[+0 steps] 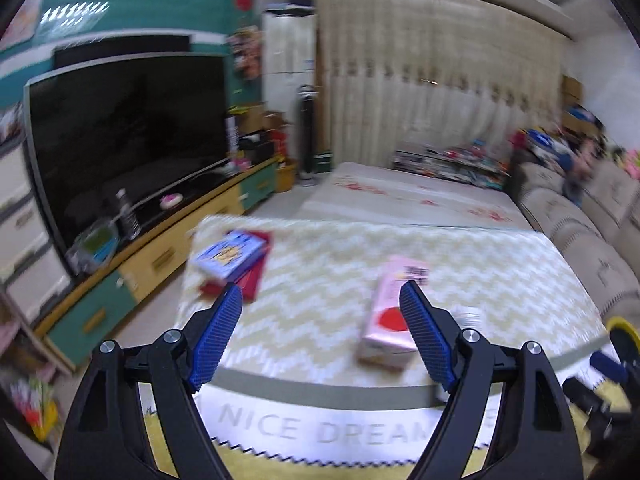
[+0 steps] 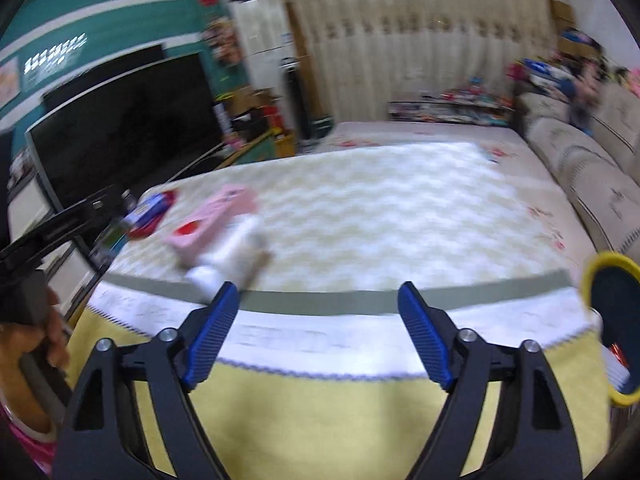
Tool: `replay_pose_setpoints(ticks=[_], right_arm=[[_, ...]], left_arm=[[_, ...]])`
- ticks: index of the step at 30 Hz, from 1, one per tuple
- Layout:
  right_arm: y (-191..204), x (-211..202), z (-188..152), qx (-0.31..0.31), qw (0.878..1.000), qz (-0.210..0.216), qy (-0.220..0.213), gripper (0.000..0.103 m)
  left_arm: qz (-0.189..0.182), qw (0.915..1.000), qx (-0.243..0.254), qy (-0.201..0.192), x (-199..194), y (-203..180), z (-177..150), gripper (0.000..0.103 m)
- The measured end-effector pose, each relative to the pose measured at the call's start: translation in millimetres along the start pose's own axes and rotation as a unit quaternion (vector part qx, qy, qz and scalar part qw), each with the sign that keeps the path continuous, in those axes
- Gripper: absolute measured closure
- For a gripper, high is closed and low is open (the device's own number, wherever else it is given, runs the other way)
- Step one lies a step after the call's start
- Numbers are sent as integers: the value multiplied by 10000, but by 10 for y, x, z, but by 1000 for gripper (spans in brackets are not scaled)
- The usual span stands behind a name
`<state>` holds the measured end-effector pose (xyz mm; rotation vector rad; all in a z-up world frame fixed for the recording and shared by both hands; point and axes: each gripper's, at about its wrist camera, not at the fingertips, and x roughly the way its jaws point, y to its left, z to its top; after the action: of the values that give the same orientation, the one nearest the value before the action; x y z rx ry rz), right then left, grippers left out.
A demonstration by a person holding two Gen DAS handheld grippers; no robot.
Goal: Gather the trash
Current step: 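Move the right tool to the white bottle and grasp it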
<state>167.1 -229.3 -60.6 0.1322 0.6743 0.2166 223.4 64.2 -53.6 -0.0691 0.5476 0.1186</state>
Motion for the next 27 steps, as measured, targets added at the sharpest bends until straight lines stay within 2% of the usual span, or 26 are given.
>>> replay_pose_setpoints(ticks=[3, 6, 12, 15, 21, 27], right_arm=[[387, 197, 29, -280, 9996, 46, 85, 24], [554, 375, 32, -332, 9992, 39, 203, 24], [769, 782, 73, -425, 9969, -140, 655, 24], [760, 893, 53, -383, 9956, -167, 843, 24], [451, 856, 115, -132, 9967, -367, 718, 24], [404, 876, 137, -125, 9972, -28, 733, 27]], left_arm=[[89, 9996, -258, 30, 69, 162, -70, 23], [130, 9991, -395, 14, 52, 172, -122, 22], [63, 9996, -244, 101, 42, -20, -162, 22], [80, 9998, -172, 86, 28, -67, -179, 22], [84, 9997, -183, 161, 38, -95, -184, 21], [86, 9997, -91, 200, 63, -156, -213, 21]])
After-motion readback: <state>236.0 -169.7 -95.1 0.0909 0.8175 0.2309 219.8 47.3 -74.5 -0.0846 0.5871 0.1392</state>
